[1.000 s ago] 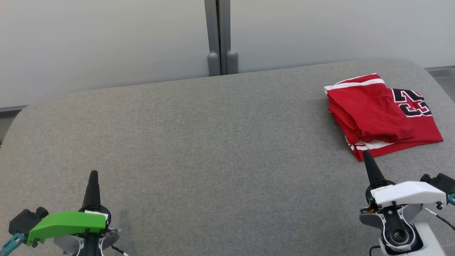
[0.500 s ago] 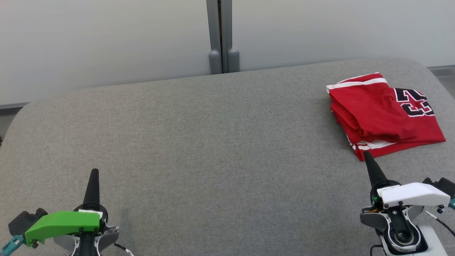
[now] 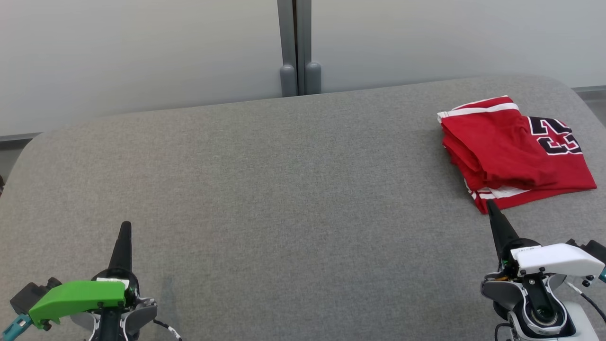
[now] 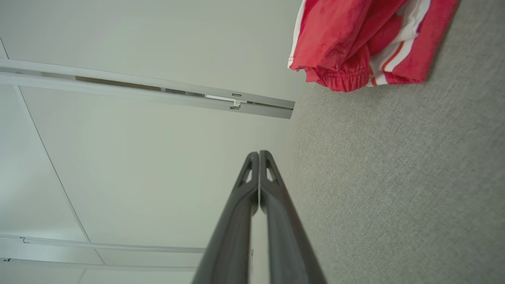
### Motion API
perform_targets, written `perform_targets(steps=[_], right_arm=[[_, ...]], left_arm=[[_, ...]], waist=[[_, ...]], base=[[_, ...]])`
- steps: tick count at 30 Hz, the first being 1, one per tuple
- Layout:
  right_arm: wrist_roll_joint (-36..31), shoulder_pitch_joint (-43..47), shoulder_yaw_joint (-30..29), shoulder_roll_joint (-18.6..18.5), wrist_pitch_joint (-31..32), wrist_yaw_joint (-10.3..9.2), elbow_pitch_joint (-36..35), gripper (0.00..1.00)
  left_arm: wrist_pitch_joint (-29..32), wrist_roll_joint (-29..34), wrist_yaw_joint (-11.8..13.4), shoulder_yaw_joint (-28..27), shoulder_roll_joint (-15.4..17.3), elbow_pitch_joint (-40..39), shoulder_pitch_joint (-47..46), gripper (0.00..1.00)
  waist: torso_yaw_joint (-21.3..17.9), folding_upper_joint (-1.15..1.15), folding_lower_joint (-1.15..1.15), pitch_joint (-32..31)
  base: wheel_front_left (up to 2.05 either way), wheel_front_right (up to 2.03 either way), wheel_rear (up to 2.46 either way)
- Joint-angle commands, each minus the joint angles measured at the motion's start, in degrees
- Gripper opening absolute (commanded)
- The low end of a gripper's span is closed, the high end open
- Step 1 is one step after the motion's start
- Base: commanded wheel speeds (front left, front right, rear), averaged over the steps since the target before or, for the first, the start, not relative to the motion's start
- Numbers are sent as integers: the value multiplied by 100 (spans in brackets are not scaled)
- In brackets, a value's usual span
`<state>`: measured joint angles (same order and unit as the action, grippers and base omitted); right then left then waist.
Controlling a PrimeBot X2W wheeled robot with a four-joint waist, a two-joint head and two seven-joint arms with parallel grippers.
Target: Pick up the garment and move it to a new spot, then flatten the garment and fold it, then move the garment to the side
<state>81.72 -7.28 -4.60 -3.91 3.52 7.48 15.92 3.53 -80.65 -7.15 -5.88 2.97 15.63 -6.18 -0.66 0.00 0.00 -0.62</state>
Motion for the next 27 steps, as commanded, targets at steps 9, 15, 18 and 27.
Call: perform_targets(steps=[9,15,18,27], right_arm=[[429,78,-93,39,133,3,-116,0],[648,104,-132,62,199,3,-148,0],[758,106,-150,74,228,2,-163,0],[1056,130,-205,105,315,2,-211,0]], left_arm=[[131,-481,-41,-51,3,-88,-19,0],[191,-717,-44,-61,-2,-118,-15,0],[228,-834,-46,-66,-3,-133,-14,0],[308,-1172,-50,-78,-9,-167,-8,0]], waist=[[22,0,0,26],[36,0,0,43],[43,0,0,52],[63,0,0,76]], base=[[0,0,0],[0,0,0],[0,0,0],[0,0,0]])
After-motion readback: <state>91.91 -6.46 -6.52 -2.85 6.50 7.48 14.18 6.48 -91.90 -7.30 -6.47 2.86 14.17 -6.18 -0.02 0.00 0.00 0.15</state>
